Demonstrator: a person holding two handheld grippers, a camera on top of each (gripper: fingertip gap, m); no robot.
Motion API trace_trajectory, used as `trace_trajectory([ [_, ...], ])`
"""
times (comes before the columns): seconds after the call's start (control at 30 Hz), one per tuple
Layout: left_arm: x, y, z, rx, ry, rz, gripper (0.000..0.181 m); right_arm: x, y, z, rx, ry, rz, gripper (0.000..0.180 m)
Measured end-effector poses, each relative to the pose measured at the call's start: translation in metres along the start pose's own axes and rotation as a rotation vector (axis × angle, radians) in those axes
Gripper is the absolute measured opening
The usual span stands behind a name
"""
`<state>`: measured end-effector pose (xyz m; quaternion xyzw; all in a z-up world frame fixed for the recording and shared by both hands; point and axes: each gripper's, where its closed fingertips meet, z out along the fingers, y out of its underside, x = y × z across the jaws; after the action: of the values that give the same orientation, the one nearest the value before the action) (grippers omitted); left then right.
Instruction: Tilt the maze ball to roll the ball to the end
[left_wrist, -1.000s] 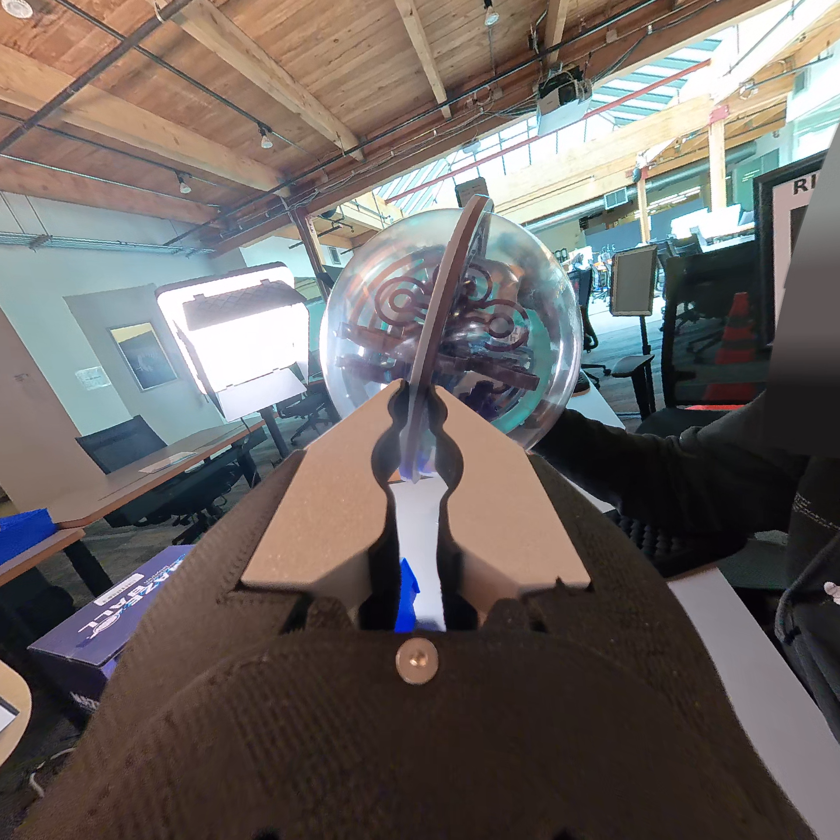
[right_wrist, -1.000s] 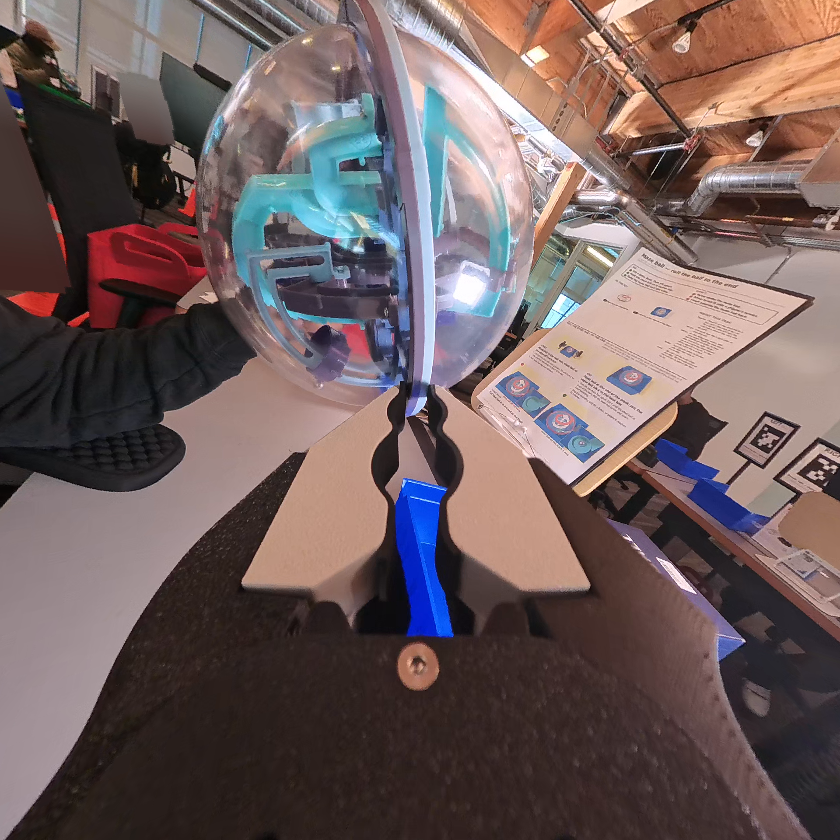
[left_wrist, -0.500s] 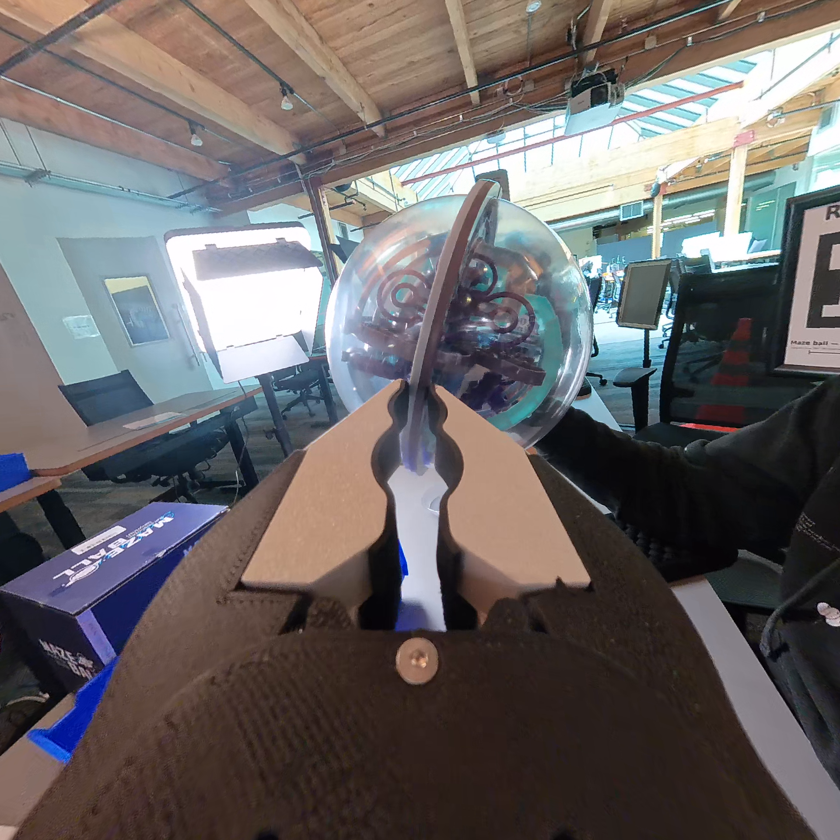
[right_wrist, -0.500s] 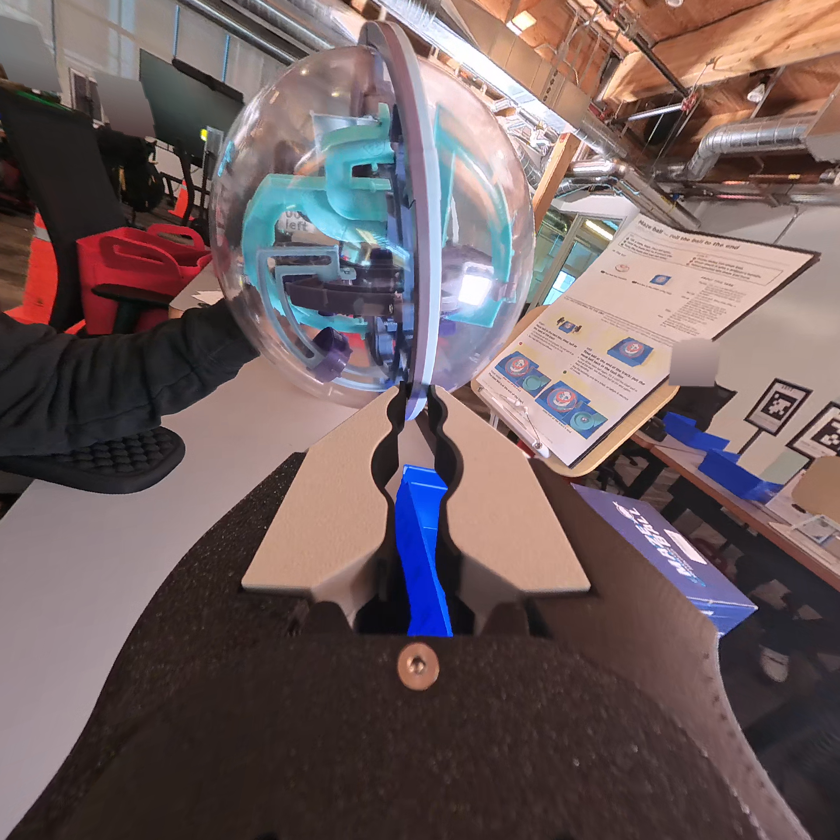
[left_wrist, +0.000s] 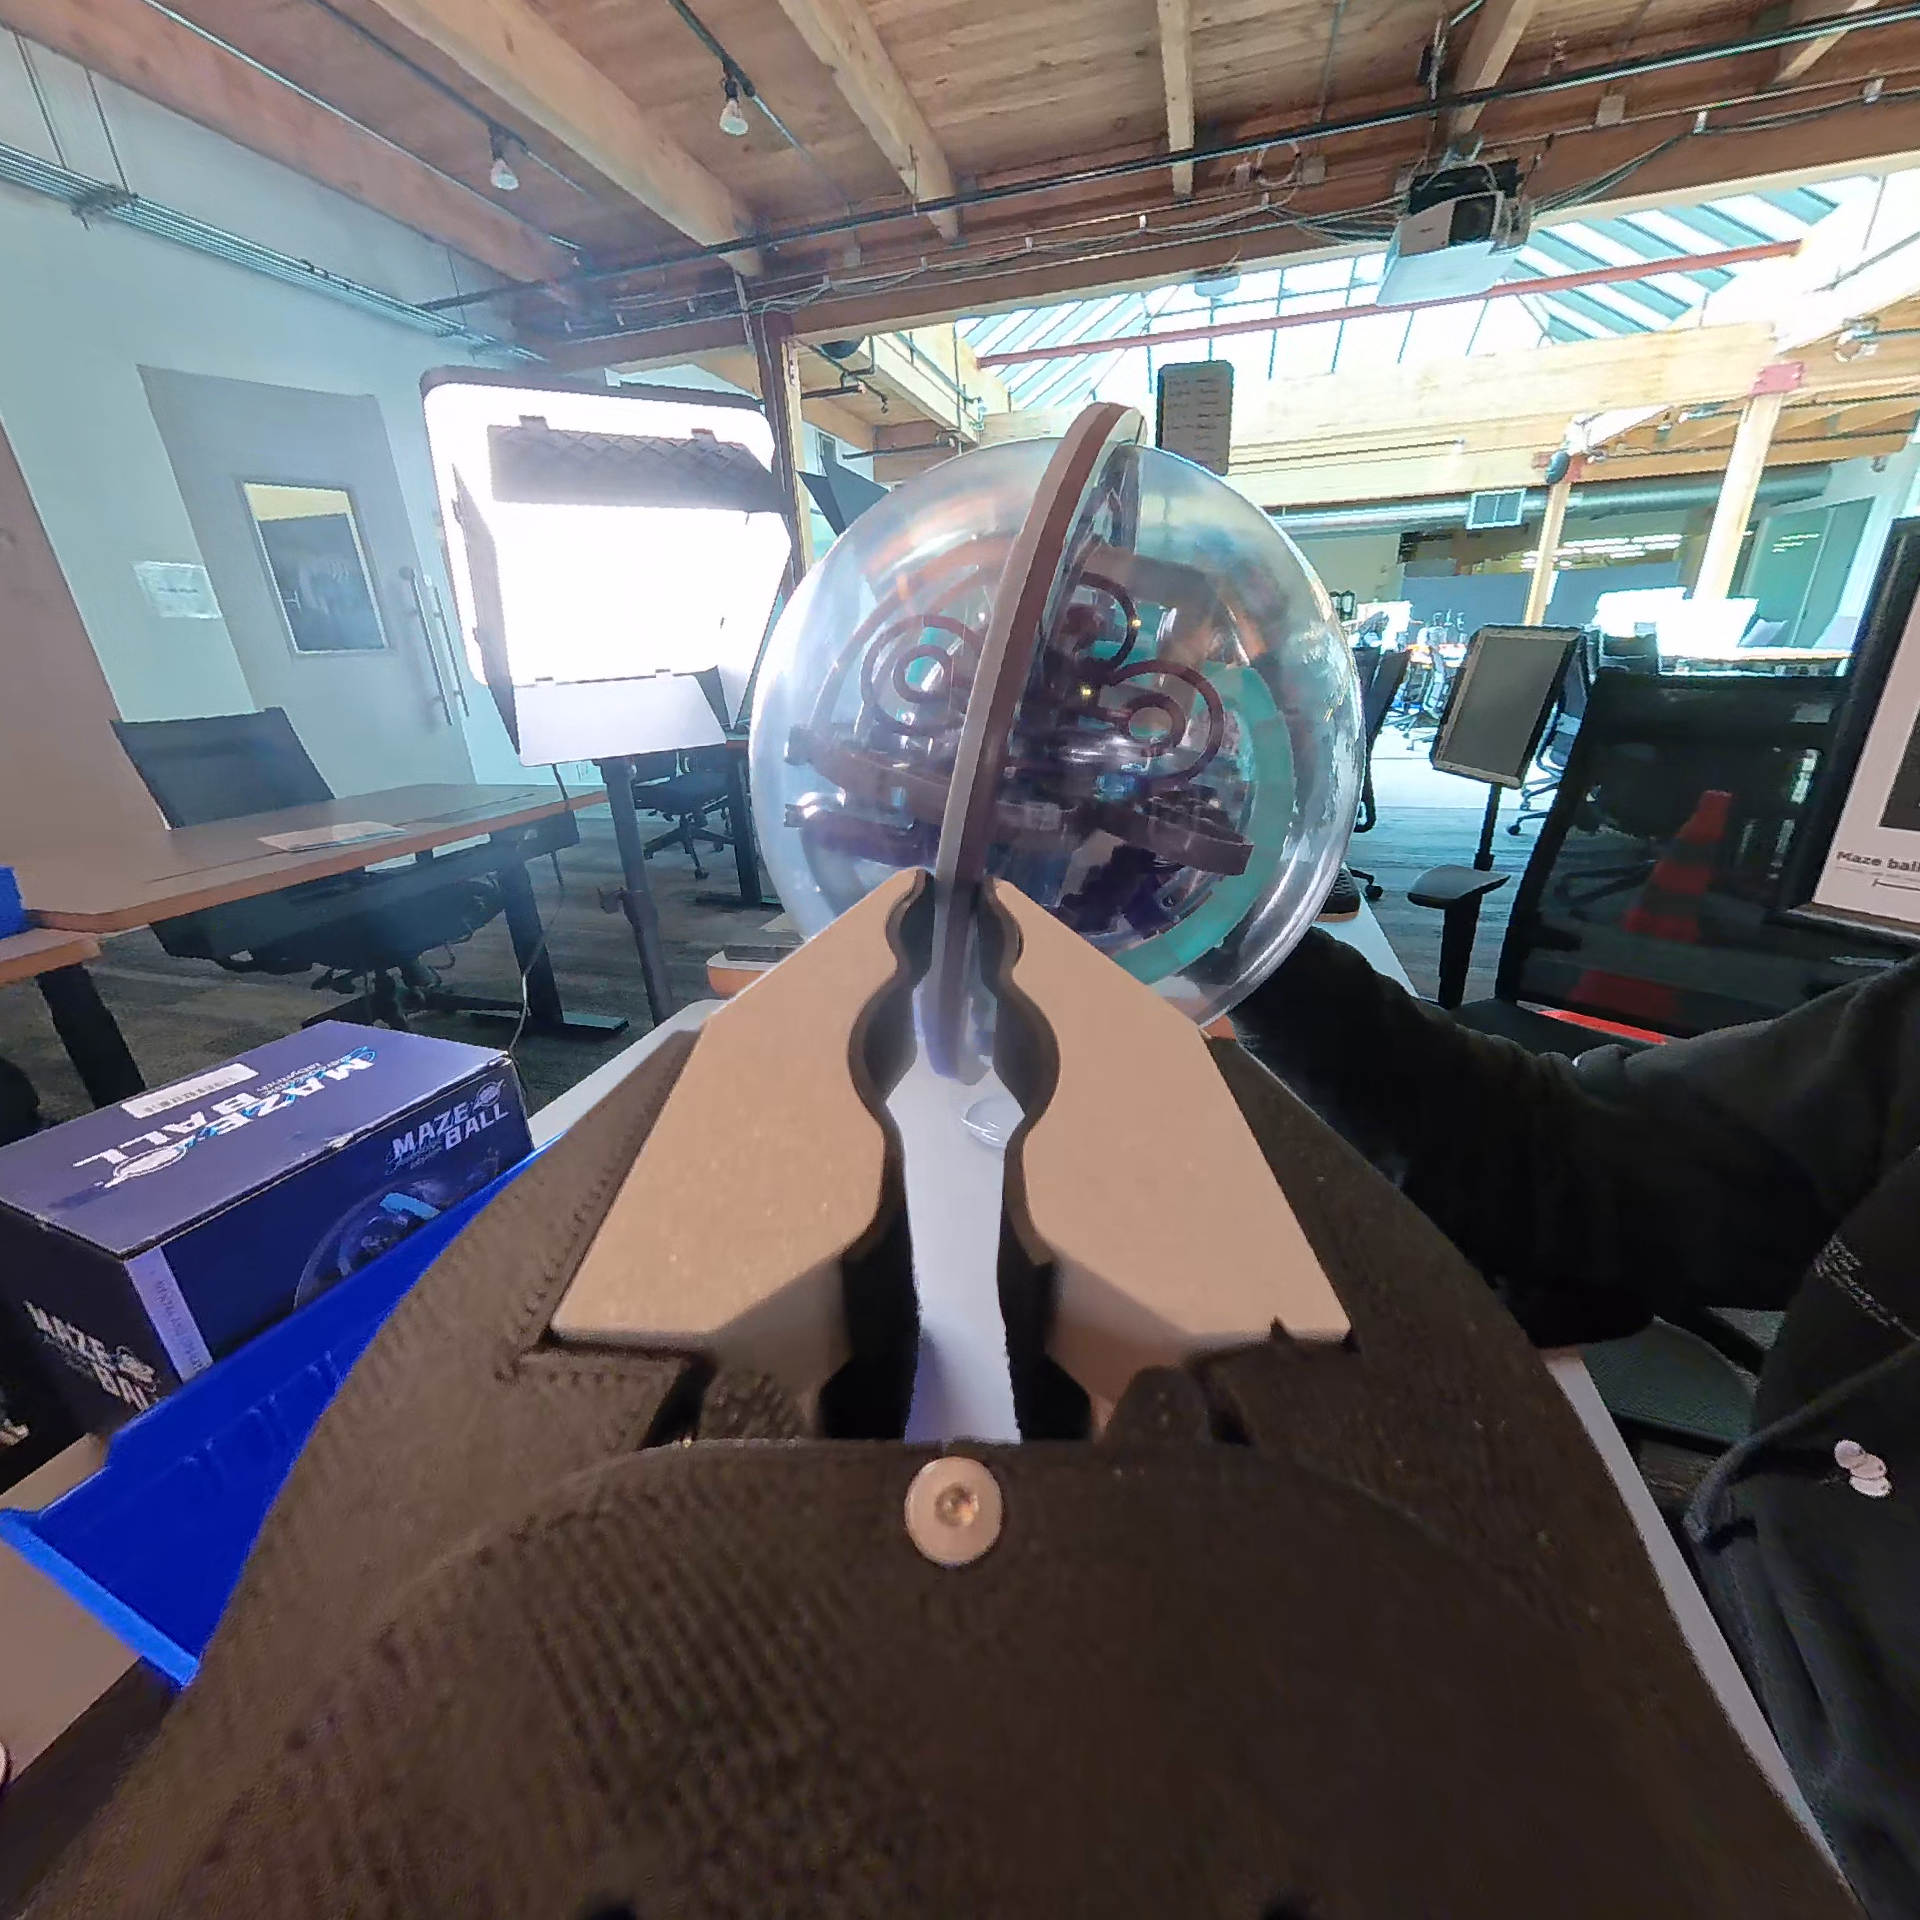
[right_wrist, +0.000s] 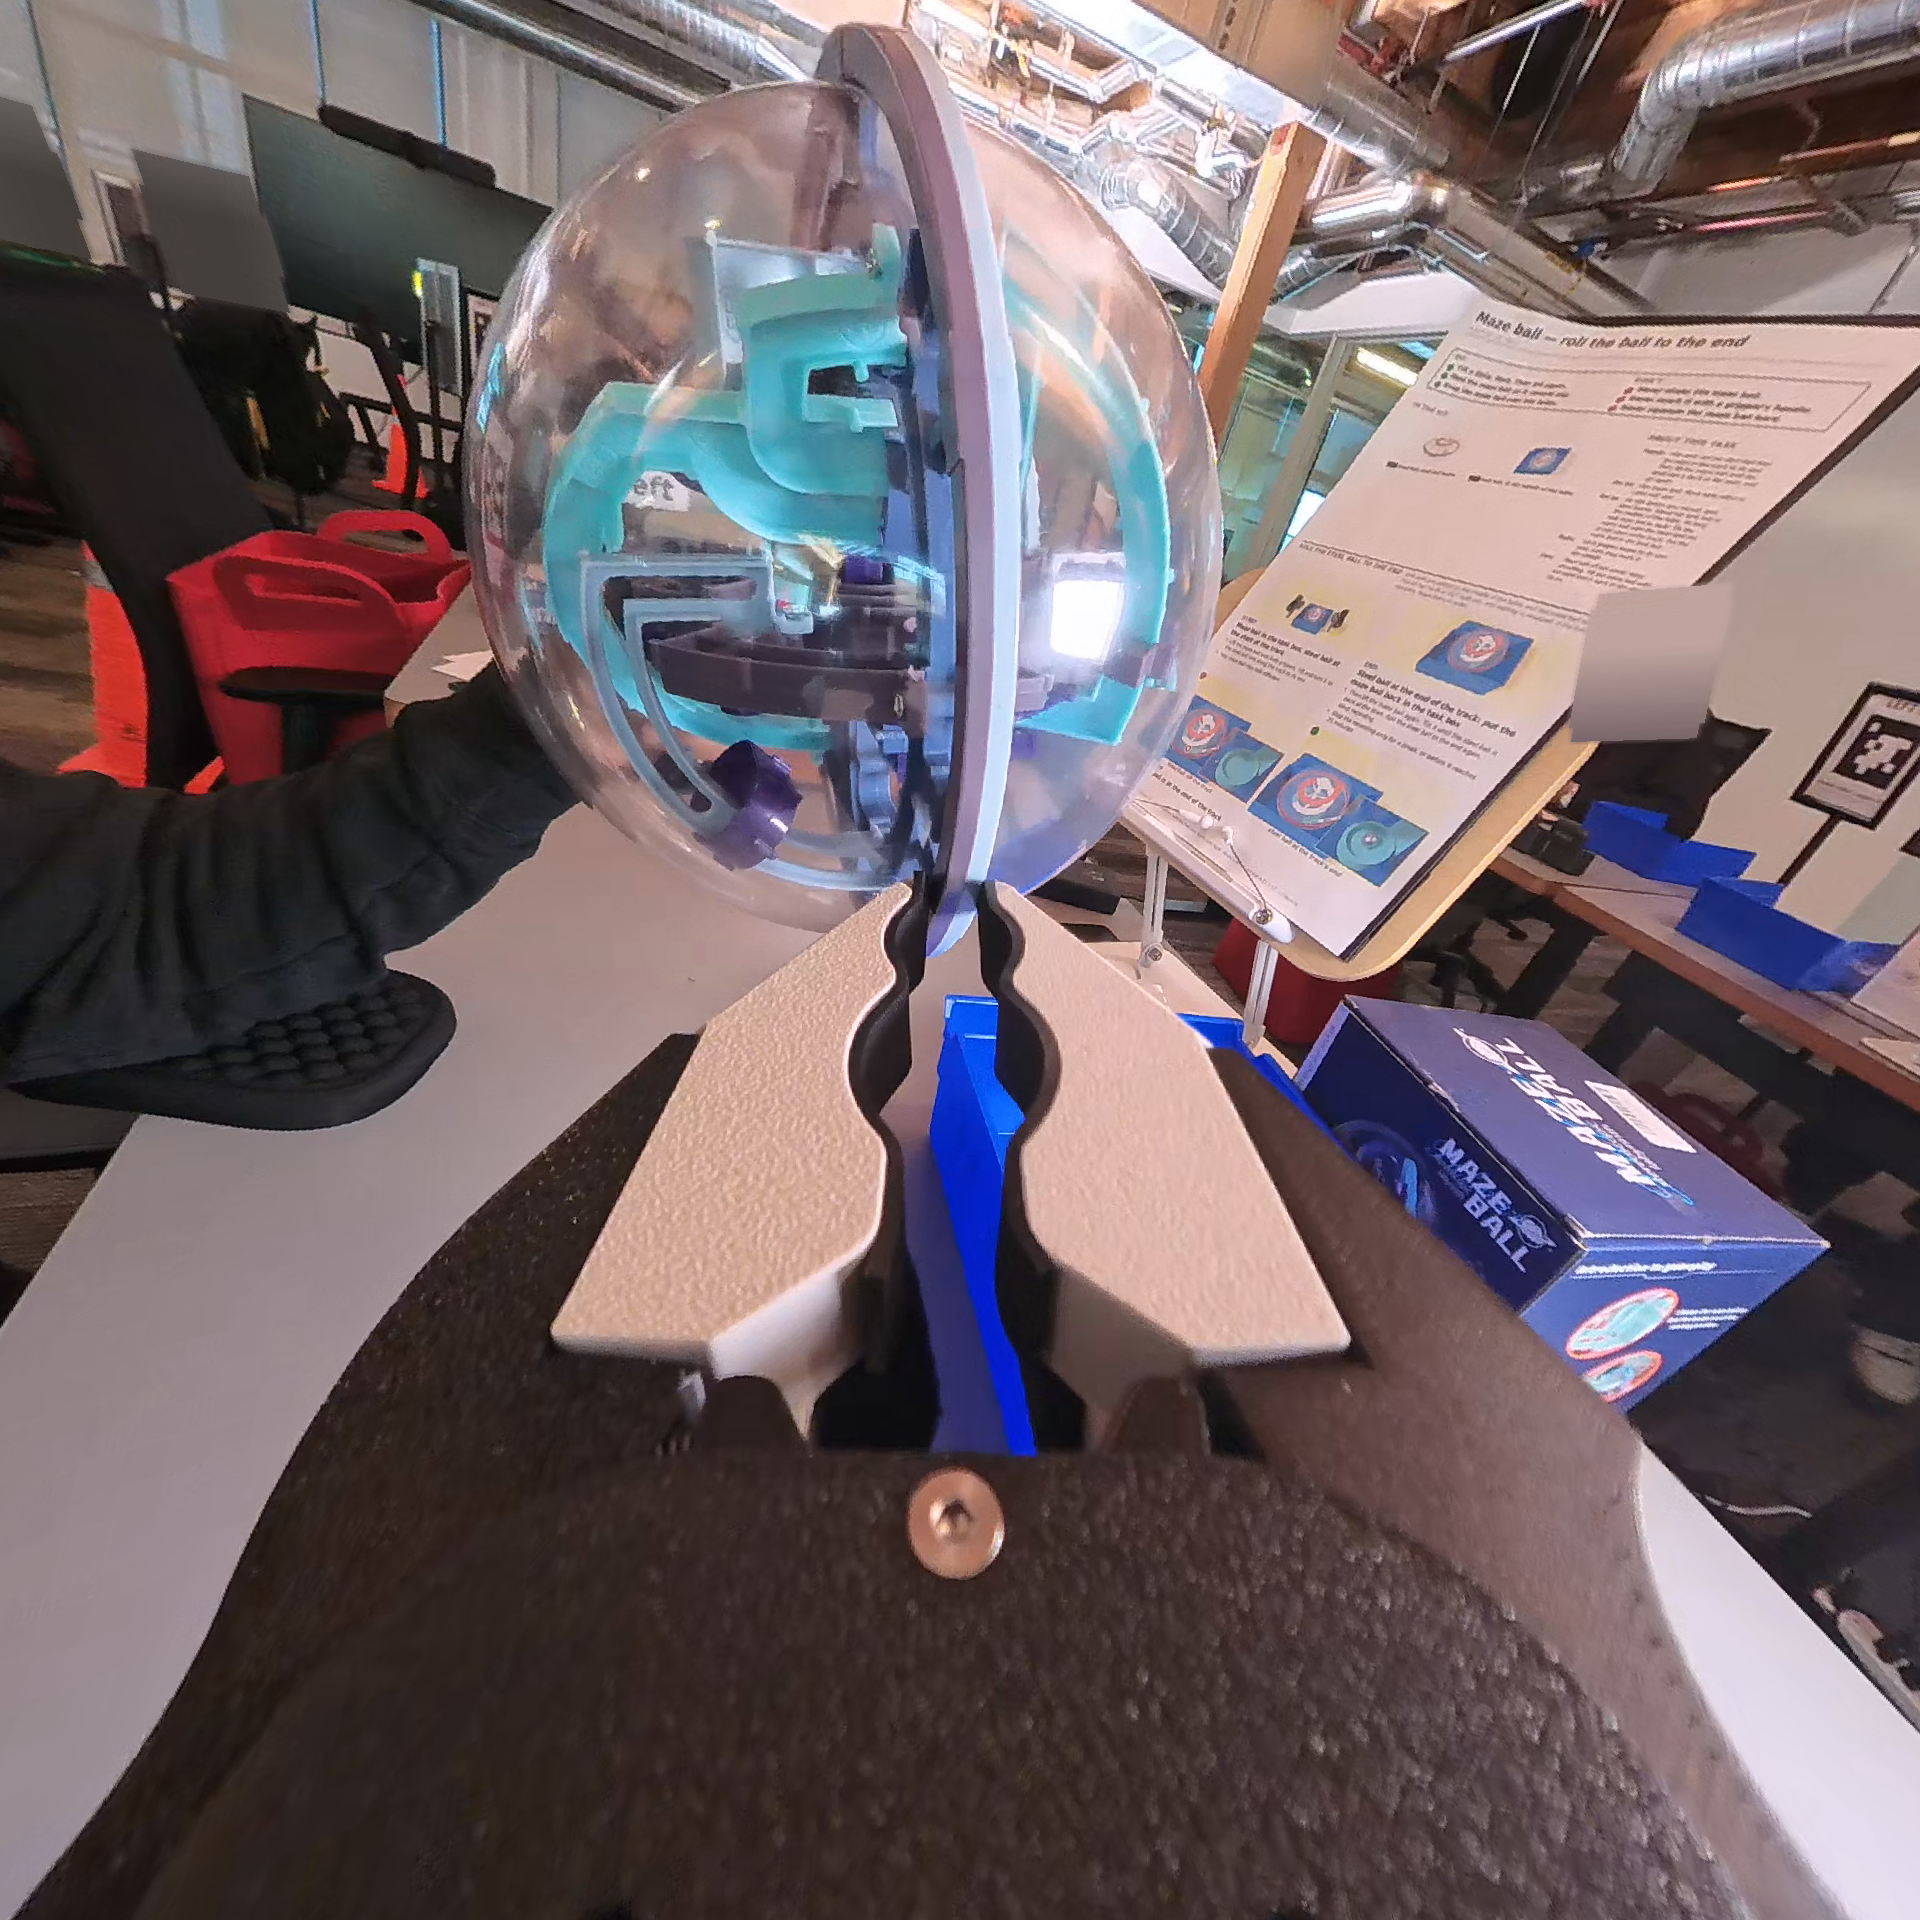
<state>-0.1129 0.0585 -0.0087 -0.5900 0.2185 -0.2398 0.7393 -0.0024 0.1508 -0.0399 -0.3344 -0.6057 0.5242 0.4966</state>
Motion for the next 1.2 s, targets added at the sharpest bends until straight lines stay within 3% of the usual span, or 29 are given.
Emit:
trace_trajectory([
  [1.2,-0.017,0.018,0.003,-0.022,-0.024,-0.080,0.007,0.009,0.011,-0.001,-0.036,0.019,0.035,0.008],
])
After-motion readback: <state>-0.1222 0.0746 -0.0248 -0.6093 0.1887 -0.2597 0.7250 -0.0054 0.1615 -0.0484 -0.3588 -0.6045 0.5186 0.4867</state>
